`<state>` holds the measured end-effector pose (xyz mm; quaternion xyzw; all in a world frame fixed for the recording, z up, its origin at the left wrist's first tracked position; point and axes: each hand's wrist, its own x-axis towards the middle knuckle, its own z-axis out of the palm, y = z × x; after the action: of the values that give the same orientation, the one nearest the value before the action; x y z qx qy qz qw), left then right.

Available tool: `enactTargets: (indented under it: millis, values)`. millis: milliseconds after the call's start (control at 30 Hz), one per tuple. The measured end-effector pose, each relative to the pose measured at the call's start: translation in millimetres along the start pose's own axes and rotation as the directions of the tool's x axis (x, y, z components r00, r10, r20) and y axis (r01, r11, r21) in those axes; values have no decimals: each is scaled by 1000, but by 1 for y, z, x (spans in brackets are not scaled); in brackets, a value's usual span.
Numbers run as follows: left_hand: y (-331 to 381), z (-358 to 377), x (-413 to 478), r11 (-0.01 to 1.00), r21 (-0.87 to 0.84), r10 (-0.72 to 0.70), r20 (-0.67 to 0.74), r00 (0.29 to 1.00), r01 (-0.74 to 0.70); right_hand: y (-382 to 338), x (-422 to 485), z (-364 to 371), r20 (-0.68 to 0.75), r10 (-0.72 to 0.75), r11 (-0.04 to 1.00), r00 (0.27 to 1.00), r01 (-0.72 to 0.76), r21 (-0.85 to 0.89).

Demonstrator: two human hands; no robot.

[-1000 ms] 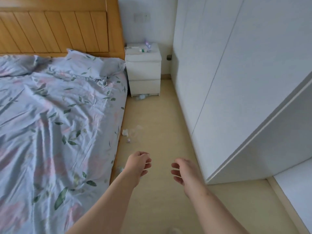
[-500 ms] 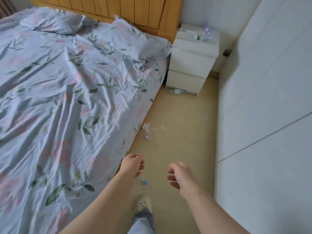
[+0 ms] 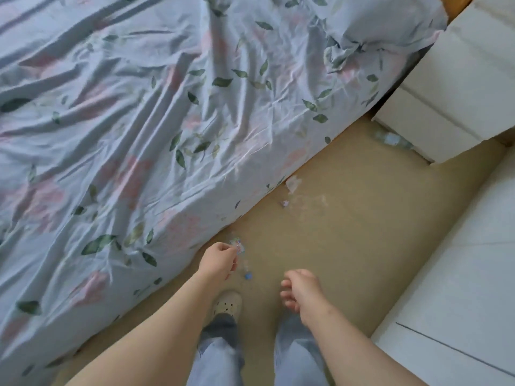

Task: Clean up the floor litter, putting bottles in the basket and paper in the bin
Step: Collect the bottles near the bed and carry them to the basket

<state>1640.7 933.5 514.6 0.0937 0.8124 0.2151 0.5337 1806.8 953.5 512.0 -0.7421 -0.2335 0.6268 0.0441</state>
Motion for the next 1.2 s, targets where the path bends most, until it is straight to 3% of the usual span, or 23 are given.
enactTargets:
  millis: [267, 567, 633, 733, 1000, 1067, 1200]
  values:
    - [-72, 86, 106, 977, -57, -205, -30, 978, 204, 3, 136, 1, 56, 14, 982, 998, -3, -191]
    - [-175, 171, 281, 912, -13, -409, -74, 910, 409, 79, 304, 27, 75, 73, 926, 994, -40, -376]
    - [-204, 187, 316, 882, -138, -463, -77, 883, 451, 93, 330, 35, 99, 59, 919, 993, -15, -394]
    - [-244, 211, 369, 750, -351, -609, -35, 792, 561, 119, 372, 44, 108, 99, 917, 989, -49, -397]
    - [-287, 237, 421, 728, -416, -625, -79, 776, 545, 145, 429, 40, 71, 186, 877, 980, -134, -461]
    - [-290, 233, 414, 733, -401, -617, -53, 785, 550, 137, 426, 36, 62, 174, 883, 983, -128, -452]
    - [-264, 216, 384, 749, -446, -603, -151, 783, 491, 112, 406, 34, 87, 91, 876, 992, -38, -480]
